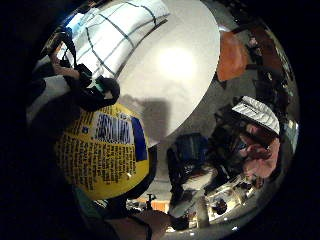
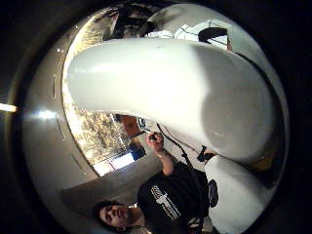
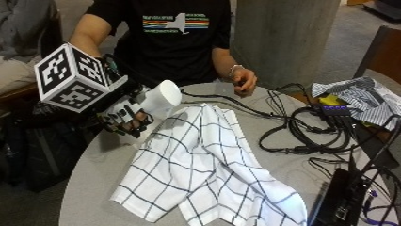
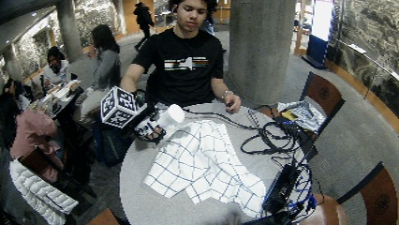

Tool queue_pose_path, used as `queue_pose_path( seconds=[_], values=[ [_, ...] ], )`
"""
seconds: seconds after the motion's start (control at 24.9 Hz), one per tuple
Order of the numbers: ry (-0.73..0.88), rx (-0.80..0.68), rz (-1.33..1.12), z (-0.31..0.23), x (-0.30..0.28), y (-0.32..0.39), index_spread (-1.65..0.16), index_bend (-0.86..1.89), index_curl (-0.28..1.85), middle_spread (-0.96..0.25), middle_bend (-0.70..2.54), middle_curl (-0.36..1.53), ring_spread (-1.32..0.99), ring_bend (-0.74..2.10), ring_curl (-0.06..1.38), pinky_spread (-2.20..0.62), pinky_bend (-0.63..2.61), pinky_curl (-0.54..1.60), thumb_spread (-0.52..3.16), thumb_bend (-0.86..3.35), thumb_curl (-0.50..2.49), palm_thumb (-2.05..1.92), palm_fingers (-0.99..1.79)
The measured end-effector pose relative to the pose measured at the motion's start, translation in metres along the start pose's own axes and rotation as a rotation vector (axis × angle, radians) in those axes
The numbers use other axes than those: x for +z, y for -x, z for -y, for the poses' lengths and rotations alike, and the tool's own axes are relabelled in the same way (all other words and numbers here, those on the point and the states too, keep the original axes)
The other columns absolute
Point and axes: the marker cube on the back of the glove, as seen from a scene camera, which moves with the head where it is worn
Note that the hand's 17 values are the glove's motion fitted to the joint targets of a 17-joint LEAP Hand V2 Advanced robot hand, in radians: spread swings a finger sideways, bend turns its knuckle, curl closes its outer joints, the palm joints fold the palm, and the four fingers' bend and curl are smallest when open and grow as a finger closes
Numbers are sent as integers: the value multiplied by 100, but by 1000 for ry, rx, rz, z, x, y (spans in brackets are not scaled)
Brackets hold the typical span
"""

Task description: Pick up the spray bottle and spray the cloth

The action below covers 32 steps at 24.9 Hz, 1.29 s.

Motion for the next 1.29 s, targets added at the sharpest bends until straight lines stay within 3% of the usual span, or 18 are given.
queue_pose_path(
  seconds=[0.8,1.01,1.29],
  values=[
    [-20,-9,-16,-4,2,1,-19,14,37,-5,23,46,-2,40,36,13,37,36,53,-3,64,101,110],
    [-188,-127,103,-18,3,16,-19,13,37,-5,23,46,-2,40,36,13,37,36,53,-3,64,101,110],
    [-467,-424,394,-59,24,87,-18,13,37,-5,23,47,-2,41,37,13,37,36,52,-3,65,101,111]
  ],
)
